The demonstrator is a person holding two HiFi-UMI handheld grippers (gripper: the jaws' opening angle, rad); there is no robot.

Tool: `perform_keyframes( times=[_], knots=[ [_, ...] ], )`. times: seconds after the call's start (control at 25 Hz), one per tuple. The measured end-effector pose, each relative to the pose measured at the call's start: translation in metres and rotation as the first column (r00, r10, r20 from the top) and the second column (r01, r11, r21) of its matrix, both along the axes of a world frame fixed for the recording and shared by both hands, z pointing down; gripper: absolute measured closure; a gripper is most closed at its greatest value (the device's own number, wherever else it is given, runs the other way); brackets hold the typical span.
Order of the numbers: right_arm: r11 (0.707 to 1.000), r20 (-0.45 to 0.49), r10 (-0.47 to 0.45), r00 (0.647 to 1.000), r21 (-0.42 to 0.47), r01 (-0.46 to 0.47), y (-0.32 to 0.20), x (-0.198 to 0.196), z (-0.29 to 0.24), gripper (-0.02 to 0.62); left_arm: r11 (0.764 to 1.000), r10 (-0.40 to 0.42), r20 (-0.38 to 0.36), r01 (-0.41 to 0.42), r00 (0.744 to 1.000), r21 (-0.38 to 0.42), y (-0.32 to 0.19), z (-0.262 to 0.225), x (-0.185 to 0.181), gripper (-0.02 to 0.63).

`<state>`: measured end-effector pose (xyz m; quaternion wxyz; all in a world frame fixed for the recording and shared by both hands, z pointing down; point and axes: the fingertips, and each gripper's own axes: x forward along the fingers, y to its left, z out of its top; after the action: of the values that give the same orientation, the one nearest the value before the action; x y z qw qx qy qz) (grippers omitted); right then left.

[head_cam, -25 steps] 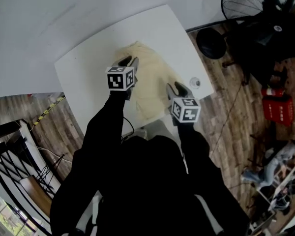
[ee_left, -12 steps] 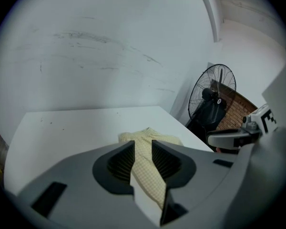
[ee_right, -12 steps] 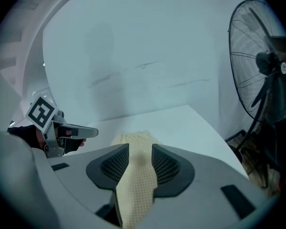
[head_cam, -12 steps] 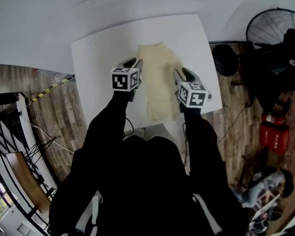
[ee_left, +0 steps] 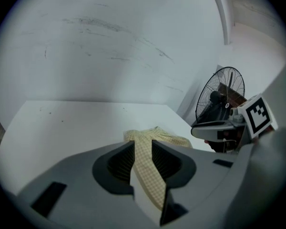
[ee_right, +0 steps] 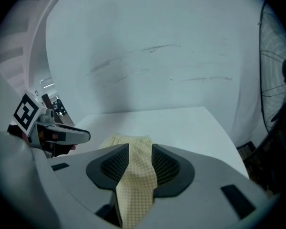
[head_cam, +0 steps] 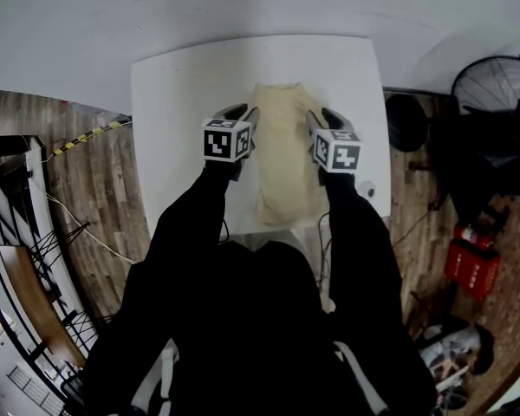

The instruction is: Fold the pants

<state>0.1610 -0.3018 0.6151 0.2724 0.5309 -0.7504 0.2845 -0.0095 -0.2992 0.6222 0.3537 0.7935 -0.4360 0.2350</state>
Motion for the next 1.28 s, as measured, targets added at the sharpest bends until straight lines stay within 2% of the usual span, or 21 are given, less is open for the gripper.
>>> perform_keyframes(
  times=[0.44, 0.56, 0.88, 1.28],
  knots=[
    [0.996, -0.049, -0.077, 0.996, -0.045, 0.075, -0.05, 0.002, 0.031, 0.454, 0.997, -0.064, -0.001, 0.064, 0.998, -0.044, -0.017, 0.028, 0.003, 0.509],
    [0.993, -0.06, -0.099, 0.993, -0.063, 0.095, -0.058, 0.004, 0.038, 0.478, 0.995, -0.08, 0.006, 0.08, 0.997, -0.057, -0.019, 0.035, 0.004, 0.509],
    [0.979, -0.101, -0.178, 0.979, -0.119, 0.166, -0.069, -0.003, 0.06, 0.486, 0.99, -0.112, 0.007, 0.112, 0.994, -0.083, -0.029, 0.041, 0.003, 0.509],
    [0.959, -0.162, -0.264, 0.951, -0.151, 0.24, -0.072, -0.012, 0.076, 0.54, 0.986, -0.104, 0.052, 0.11, 0.993, -0.125, -0.03, 0.063, 0.004, 0.511]
  ],
)
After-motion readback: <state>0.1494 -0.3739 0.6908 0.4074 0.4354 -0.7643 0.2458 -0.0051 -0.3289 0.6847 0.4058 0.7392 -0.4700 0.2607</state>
